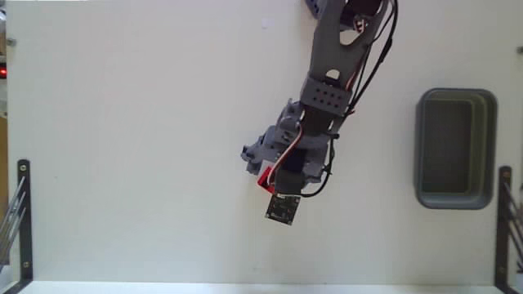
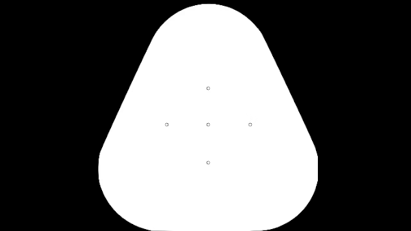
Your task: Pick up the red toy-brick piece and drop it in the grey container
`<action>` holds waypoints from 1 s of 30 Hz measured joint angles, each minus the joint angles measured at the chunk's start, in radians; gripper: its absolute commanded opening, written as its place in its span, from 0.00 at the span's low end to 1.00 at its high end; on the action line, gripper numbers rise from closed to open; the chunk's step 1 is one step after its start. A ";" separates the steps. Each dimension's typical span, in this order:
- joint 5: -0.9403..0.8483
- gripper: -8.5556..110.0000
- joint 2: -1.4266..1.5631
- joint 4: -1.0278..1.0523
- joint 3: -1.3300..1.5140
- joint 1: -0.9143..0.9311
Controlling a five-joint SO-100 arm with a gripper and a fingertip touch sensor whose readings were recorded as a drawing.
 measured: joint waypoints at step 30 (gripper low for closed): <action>0.000 0.73 0.000 0.000 0.000 0.000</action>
